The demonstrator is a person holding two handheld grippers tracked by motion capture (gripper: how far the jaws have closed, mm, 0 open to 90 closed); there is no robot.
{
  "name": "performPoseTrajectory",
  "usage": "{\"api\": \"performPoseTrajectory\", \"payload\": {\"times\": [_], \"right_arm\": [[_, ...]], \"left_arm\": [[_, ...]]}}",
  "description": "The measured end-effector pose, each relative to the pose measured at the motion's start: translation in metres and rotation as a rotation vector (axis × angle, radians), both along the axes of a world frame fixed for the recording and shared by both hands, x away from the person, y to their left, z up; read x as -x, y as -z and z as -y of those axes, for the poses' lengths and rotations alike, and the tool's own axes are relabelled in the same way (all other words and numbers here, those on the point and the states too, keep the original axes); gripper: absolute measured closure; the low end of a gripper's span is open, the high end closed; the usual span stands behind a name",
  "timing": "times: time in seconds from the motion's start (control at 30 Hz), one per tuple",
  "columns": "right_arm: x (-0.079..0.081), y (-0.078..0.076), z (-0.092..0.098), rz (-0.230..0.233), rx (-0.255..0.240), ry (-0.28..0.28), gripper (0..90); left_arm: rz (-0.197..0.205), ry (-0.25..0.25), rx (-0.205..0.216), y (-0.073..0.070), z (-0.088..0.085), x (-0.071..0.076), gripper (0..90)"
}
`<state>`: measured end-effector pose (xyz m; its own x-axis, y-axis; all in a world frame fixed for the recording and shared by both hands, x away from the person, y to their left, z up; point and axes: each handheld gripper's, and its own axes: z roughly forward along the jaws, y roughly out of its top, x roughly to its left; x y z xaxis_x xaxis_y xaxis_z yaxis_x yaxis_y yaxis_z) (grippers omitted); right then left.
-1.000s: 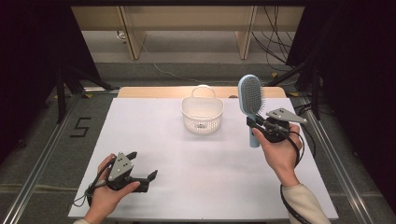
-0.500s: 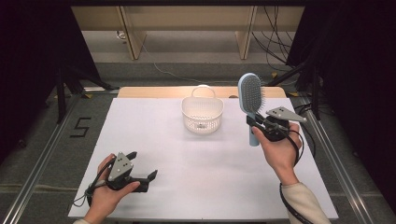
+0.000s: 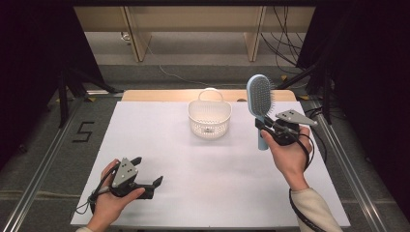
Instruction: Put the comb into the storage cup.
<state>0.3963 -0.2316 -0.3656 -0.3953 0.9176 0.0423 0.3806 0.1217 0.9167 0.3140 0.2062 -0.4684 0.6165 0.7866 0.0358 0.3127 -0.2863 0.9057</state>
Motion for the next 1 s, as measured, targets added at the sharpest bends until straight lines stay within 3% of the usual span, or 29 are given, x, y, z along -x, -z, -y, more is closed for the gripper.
{"api": "performPoseTrajectory", "payload": {"times": [1.0], "right_arm": [[-0.0071, 0.0001, -0.0036, 0.009, 0.005, -0.003, 70.5]], "left_arm": [[-0.001, -0.003, 0.0, 0.0004, 0.0002, -0.0001, 2.4]]}}
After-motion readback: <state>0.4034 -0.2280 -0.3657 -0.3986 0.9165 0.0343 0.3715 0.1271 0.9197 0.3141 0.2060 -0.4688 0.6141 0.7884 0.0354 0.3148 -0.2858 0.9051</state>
